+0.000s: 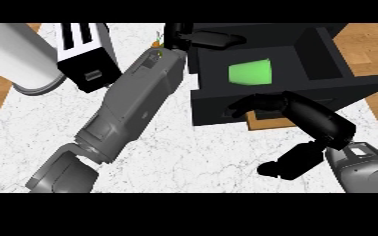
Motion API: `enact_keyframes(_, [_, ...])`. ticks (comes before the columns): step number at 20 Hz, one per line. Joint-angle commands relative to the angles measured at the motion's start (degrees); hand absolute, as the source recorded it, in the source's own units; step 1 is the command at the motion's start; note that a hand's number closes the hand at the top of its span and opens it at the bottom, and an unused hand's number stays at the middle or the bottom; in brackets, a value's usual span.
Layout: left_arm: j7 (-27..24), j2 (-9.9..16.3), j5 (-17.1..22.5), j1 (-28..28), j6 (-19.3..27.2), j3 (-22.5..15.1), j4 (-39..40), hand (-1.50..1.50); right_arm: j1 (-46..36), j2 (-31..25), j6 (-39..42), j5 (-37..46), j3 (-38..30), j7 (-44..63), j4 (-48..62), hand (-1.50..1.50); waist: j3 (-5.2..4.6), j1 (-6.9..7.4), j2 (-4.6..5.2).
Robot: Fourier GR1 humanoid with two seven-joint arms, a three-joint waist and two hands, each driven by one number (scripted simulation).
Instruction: Pick up the cup, place it into the drawer and close the drawer
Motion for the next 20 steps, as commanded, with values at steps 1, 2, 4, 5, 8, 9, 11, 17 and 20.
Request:
enact_keyframes(1, [-1.2,0.0,1.5,0.5,-1.2,1.3,-0.5,-1.5,3.5,0.9,-5.6,12.7,4.0,-2.6,3.3,-1.5,0.01,3.09,-0.43])
enact_keyframes(2, [-3.0,0.0,1.6,2.6,-2.7,1.5,-0.8,-1.5,1.2,1.6,-5.6,12.9,4.1,-3.0,7.4,-1.5,-0.01,4.03,-0.38])
enact_keyframes(4, [-3.0,0.1,1.0,3.2,-3.5,1.8,-1.0,-1.5,-1.3,2.2,-7.7,17.3,5.1,-4.9,15.0,-1.5,0.0,5.58,-0.33])
enact_keyframes(5, [-2.7,1.1,1.3,3.7,-4.5,2.4,-2.3,-1.5,2.0,2.1,-9.4,19.9,6.8,-9.1,16.3,-1.5,0.02,5.48,-0.56])
enact_keyframes(8, [-3.8,1.1,1.2,7.4,-5.6,2.3,-3.9,-1.5,-3.9,3.8,-9.8,22.8,8.2,-11.6,27.6,-1.5,0.0,6.84,-0.54])
enact_keyframes(9, [-3.4,3.4,1.8,7.3,-6.9,3.3,-4.0,-1.5,-4.2,4.0,-11.4,24.9,9.1,-13.2,30.4,-1.5,0.01,6.99,-0.44])
enact_keyframes(11, [-1.5,3.0,1.5,9.6,-6.2,2.1,-7.6,-1.5,-5.0,4.1,-13.8,27.2,9.3,-17.8,37.7,1.5,0.05,8.04,-0.88])
enact_keyframes(17, [-1.0,4.8,1.1,14.8,-7.5,1.0,-13.0,-1.5,-15.6,6.6,-20.4,28.2,3.5,-25.3,58.0,1.5,0.17,10.84,-0.48])
enact_keyframes(20, [-1.8,6.3,1.3,16.8,-9.7,1.4,-13.3,-1.5,-21.3,5.7,-21.2,25.5,-1.4,-30.3,63.5,1.5,0.21,11.09,0.29])
